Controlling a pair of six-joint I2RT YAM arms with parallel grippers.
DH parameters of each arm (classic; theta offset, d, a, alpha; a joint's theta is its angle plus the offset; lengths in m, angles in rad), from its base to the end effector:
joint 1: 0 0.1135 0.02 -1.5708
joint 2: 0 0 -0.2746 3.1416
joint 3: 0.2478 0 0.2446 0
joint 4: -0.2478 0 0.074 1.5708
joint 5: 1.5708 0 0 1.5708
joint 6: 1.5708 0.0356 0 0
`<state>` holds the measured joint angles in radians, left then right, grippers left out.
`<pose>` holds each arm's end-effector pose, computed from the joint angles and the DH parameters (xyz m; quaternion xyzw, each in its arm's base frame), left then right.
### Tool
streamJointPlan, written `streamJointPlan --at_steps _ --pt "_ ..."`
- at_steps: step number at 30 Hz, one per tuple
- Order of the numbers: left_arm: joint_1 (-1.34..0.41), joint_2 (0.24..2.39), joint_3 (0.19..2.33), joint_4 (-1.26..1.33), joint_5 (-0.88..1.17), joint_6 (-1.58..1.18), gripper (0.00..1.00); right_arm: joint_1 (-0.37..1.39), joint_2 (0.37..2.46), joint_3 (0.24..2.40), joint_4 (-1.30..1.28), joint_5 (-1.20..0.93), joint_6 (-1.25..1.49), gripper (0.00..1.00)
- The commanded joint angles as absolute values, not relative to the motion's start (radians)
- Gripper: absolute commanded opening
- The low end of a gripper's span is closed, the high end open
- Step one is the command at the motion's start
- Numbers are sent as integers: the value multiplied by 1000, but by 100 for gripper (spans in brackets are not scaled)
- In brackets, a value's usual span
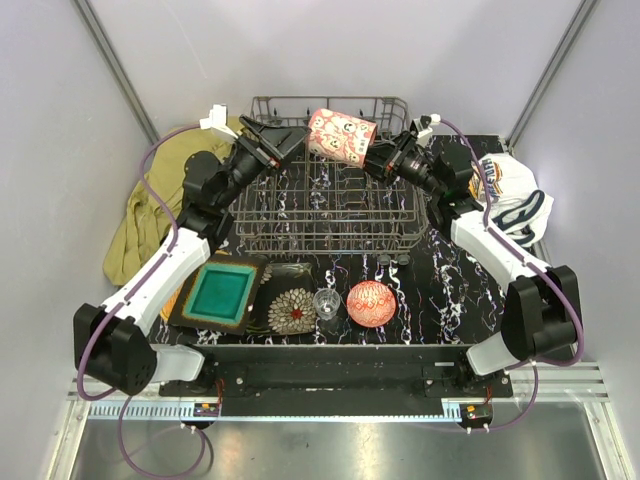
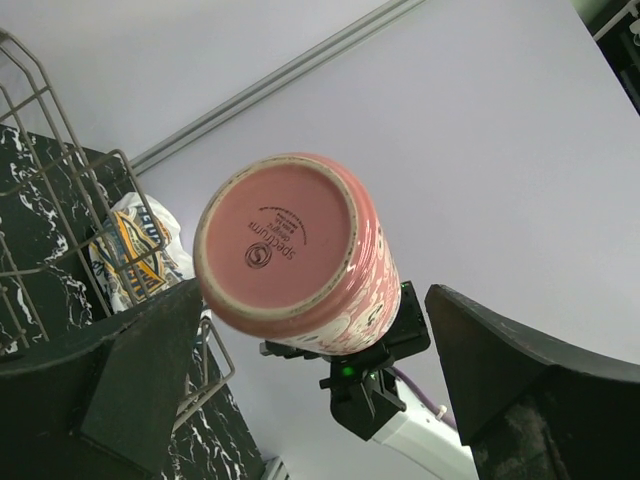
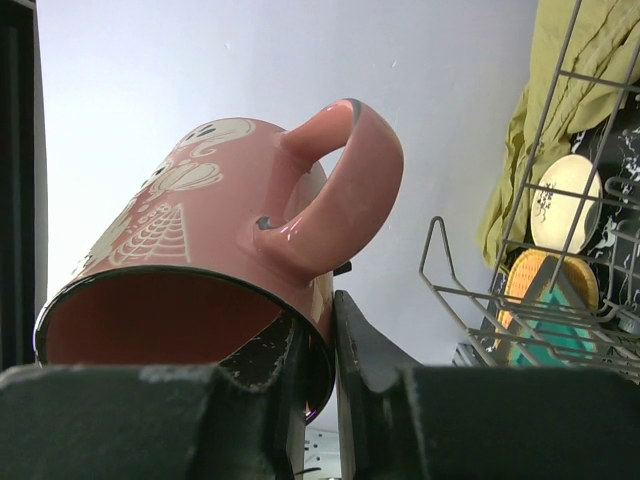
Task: Load the mixed dishes into the dish rack
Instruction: Pass the cup from the right arm to the left
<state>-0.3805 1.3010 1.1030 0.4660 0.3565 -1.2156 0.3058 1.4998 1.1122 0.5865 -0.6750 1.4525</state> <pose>0.2689 -0.1210 0.4188 -0.1131 0.6026 -0.6354 0.4694 0.3199 0.1243 0.3734 0.1090 0.6411 0.6961 0.3042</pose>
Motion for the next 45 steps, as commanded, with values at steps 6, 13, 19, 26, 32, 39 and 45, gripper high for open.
streamJointPlan --at_steps 6,13,19,26,32,39,45 --pt "-408 1324 1140 569 345 -1258 99 344 1439 1155 724 -686 1456 0" --pt "-417 1325 1117 568 339 -1246 99 350 1422 1141 726 -698 1451 0" --pt "-419 1332 1103 569 337 -1243 99 351 1393 1134 733 -704 1454 0" --pt "-422 1348 1088 609 348 -1264 99 354 1362 1131 719 -716 1456 0" --pt "-426 1358 1080 632 353 -1279 99 362 1361 1135 733 -727 1468 0" --pt "-436 1364 1081 658 362 -1302 99 373 1374 1129 749 -726 1473 0" --pt "-437 1353 1074 676 380 -1322 98 374 1385 1127 746 -723 1470 0"
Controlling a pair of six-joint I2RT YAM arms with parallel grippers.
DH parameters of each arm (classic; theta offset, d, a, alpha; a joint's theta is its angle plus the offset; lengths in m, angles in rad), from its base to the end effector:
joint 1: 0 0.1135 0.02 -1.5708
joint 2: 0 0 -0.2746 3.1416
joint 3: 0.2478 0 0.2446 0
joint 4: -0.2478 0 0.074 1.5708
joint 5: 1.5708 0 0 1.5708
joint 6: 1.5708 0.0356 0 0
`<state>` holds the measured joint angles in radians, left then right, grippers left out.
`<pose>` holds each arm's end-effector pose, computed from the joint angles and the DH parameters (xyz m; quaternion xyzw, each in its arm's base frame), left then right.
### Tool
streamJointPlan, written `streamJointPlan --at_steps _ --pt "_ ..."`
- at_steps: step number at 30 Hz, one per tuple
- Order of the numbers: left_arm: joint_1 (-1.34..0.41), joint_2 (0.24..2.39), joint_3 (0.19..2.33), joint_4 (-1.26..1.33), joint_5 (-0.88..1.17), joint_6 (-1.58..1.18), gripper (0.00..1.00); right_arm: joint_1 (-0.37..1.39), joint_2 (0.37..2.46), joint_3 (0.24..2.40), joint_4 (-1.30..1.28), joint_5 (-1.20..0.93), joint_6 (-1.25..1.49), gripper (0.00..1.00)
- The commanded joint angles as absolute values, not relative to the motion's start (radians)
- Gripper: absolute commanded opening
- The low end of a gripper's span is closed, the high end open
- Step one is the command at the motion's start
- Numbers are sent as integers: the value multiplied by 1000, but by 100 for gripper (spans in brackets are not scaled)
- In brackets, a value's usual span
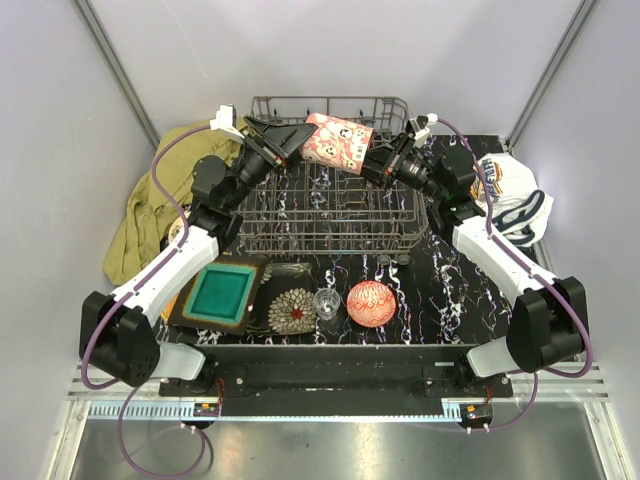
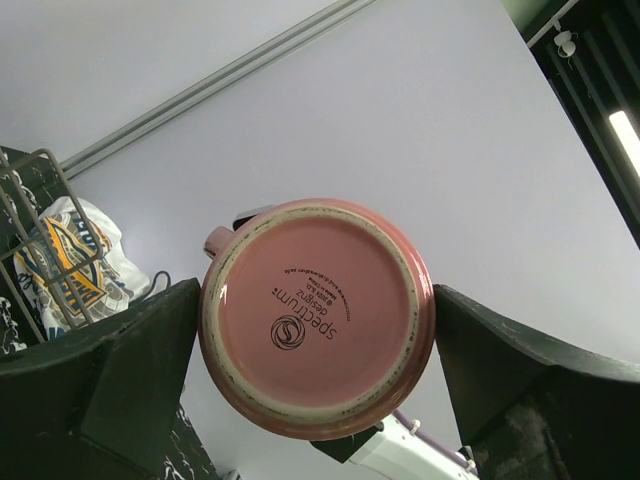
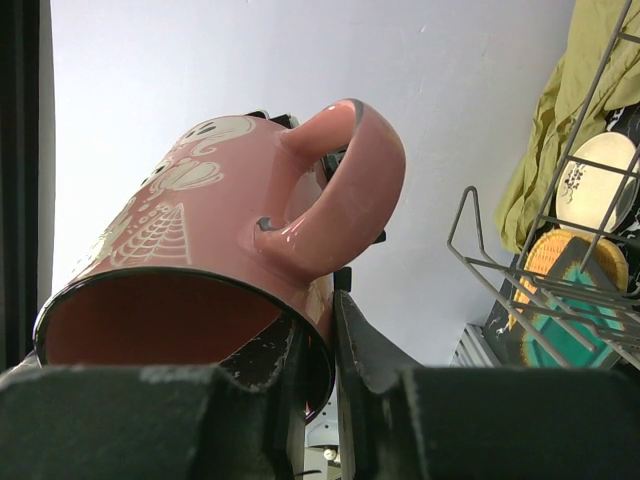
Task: Load the mixed dishes into the dish rack
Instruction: Pass the cup from the right arm to the left
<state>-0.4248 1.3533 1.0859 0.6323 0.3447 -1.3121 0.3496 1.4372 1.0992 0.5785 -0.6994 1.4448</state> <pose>0.2736 -0.1370 0.4152 -0.1122 0.5652 -0.6822 0.4500 0.2978 0.1330 0.3877 0.0717 0.6354 0.7097 0.2958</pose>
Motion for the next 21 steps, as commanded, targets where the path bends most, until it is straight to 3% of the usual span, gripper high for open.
streamJointPlan --at_steps 1,21 --pt "-437 1348 1075 676 390 -1322 98 376 1388 1129 747 -726 1470 0" --pt "-437 1324 1009 724 466 -1344 99 376 1405 1141 729 -732 1462 0"
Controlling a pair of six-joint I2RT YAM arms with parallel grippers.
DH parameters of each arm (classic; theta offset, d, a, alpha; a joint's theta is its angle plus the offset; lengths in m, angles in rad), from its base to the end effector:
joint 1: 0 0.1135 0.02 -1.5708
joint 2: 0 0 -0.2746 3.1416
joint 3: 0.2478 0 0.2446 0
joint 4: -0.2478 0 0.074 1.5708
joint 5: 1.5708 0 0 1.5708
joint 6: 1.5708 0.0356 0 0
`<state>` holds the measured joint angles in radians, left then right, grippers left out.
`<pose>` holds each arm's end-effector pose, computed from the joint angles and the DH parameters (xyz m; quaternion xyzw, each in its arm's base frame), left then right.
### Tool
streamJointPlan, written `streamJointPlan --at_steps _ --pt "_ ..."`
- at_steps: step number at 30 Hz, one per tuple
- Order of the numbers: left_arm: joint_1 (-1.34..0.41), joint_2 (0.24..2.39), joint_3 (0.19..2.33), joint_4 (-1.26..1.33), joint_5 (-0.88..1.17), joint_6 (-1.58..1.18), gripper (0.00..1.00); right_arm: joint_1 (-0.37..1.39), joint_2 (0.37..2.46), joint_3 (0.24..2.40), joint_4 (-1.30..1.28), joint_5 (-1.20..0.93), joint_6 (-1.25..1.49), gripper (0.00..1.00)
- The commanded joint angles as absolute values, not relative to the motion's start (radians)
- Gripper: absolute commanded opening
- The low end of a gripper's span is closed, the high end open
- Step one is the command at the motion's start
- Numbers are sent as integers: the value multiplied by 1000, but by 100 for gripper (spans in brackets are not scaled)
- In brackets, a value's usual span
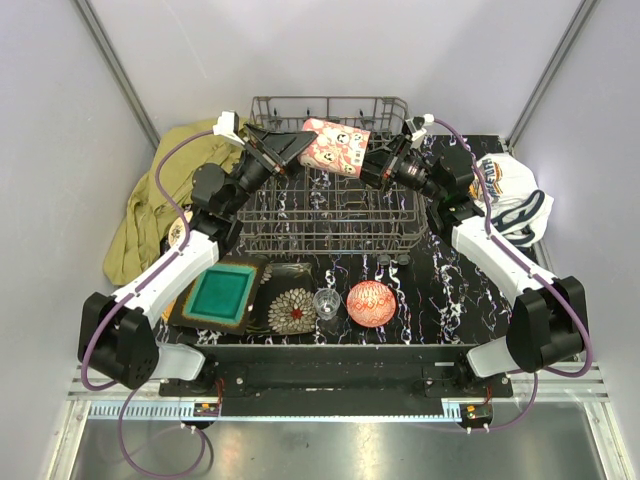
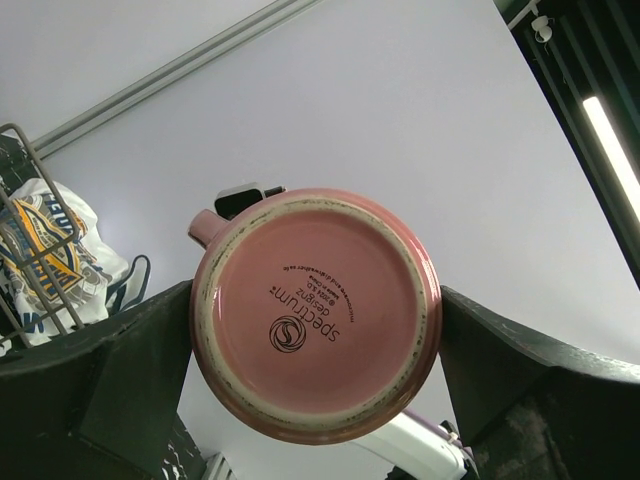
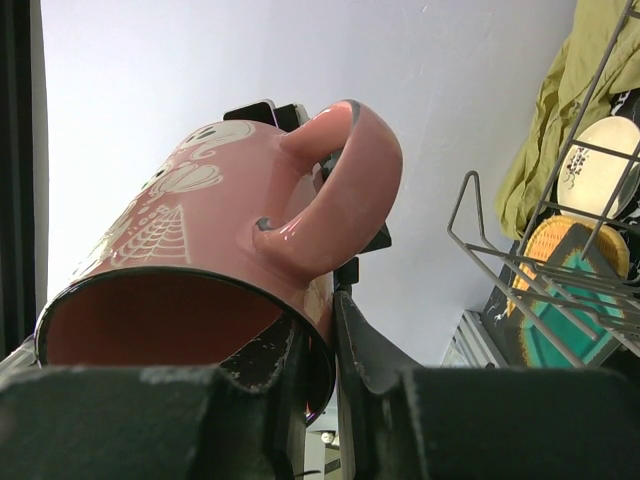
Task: Load the mixed dishes into the dish rack
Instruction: Pass the cup from the right arm to the left
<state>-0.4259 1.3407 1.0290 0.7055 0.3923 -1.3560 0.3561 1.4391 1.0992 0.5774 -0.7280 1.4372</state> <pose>0.2677 -0.1364 0.4063 -0.0993 0.5593 -0.7025 0.4288 0.2966 0.1356 0.3869 0.0575 0.6394 0.7112 0.2865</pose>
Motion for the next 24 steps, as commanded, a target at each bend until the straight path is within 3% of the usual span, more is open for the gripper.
streamJointPlan --at_steps 1,24 --pt "-439 1324 1008 729 468 -1345 99 377 1405 1138 730 -730 1462 0" --pt "-469 1382 1071 738 465 -1345 99 383 1417 1115 727 -745 1460 0"
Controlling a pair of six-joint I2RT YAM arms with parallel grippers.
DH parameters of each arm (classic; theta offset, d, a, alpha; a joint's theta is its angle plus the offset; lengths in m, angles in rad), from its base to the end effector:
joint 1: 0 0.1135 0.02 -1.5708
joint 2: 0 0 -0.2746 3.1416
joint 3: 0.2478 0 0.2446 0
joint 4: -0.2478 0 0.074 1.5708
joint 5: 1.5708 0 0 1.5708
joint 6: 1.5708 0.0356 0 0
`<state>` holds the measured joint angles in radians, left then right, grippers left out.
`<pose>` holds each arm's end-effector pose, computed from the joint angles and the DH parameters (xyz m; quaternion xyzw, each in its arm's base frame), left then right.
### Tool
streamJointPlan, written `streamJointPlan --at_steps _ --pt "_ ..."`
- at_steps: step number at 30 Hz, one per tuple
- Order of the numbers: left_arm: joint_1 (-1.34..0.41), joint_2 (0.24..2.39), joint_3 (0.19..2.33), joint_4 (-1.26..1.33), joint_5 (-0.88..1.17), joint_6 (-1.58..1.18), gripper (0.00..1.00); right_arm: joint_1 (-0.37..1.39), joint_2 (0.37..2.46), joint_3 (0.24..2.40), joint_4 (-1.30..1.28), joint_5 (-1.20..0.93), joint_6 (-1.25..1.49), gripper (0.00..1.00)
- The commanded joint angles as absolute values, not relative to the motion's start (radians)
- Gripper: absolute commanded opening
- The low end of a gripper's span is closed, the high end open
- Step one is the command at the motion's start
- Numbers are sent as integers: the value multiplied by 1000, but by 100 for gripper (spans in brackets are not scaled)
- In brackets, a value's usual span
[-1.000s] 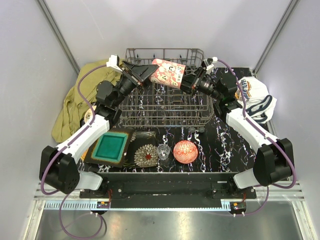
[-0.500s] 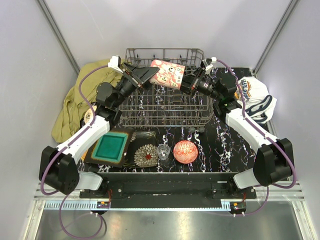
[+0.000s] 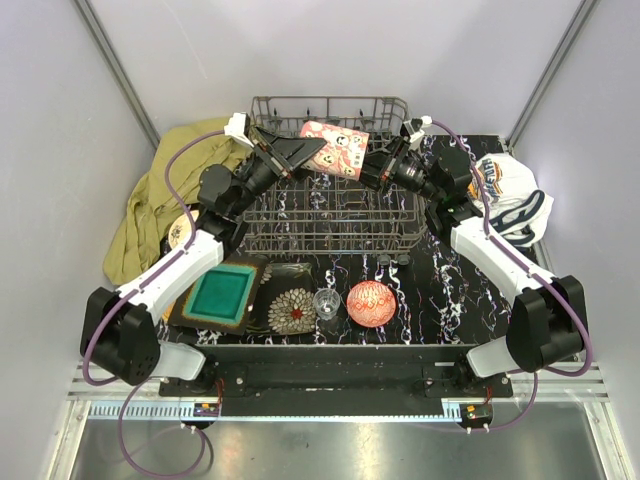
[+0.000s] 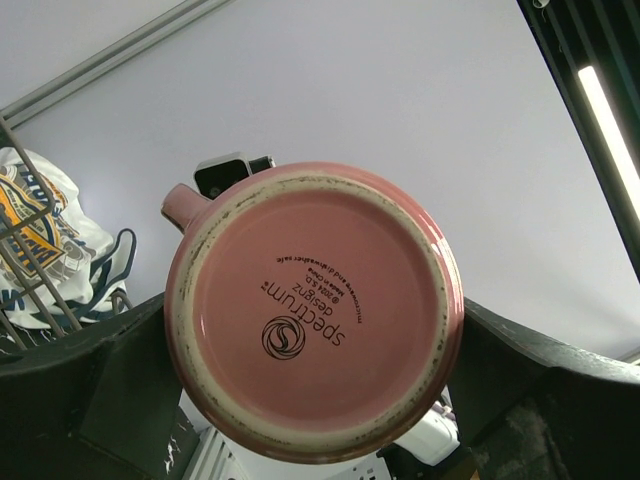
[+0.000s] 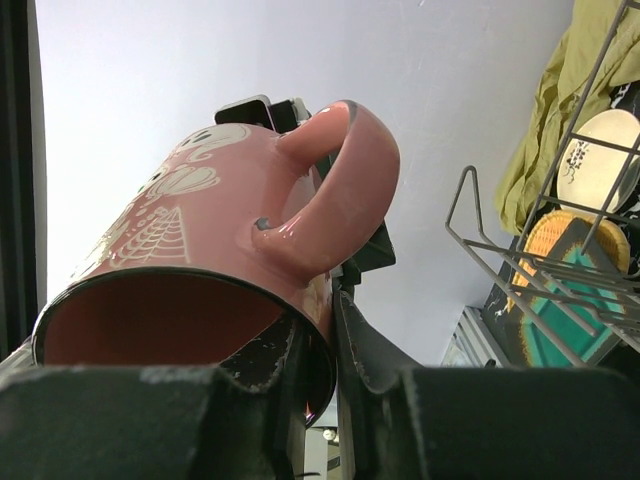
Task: Load the mixed dishes into the dish rack
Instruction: Pass the cup from the right arm to the left
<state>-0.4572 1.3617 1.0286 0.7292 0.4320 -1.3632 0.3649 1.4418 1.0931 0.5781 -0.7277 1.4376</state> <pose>0.2669 -0.1479 0.4023 -0.0765 0.5648 -0.7149 0.4051 0.2961 0.1384 0.3841 0.0572 0.6417 0.7113 0.2809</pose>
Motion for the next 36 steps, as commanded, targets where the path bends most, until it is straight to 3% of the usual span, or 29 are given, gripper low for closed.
streamJointPlan --at_steps 1,36 --pt "-469 1384 1075 738 465 -1344 99 383 1417 1114 727 -746 1460 0" --pt "-469 1433 1132 811 411 -1394 99 385 1370 1035 726 -746 1463 0"
